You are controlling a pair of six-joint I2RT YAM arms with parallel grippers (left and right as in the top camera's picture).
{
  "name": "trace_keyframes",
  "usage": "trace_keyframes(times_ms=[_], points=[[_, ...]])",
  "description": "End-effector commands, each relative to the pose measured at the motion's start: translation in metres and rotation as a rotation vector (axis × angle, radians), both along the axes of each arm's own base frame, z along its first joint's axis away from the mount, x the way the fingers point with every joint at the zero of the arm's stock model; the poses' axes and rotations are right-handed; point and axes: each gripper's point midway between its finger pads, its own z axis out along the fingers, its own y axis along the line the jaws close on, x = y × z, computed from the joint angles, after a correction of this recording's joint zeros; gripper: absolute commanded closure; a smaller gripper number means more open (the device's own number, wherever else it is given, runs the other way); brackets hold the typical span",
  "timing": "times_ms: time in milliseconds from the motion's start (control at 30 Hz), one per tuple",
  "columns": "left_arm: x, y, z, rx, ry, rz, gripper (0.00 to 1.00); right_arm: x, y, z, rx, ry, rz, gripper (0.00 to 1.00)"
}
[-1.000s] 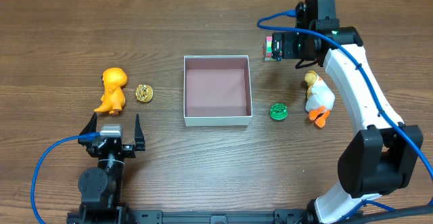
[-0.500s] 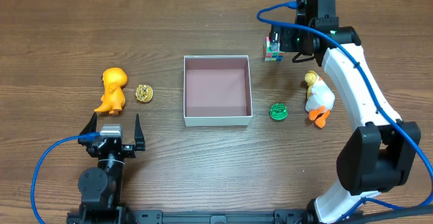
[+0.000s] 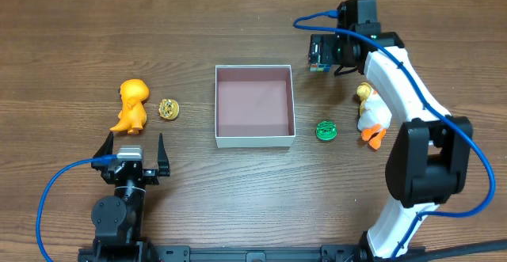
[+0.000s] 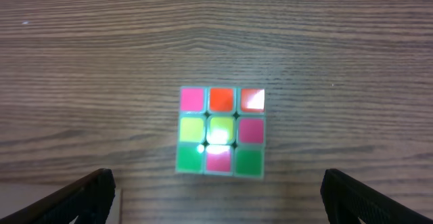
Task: Pack container
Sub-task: 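Lower the right gripper over the Rubik's cube and close on it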
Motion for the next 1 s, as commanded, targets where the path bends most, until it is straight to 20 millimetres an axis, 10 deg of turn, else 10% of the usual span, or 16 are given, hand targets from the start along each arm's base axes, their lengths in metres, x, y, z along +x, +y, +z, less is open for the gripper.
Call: trace_keyframes(times_ms=[0,967], points=[[0.0,-0.001,0.0,-0.01,-0.002,-0.008,0.0,0.009,0.0,0.003,-0.011,-0.03,-0.015,0.0],[0.0,-0.001,0.0,-0.01,-0.002,-0.008,0.0,0.027,-0.004,-0.031,-0.099,-0.048,-0.07,0.0]])
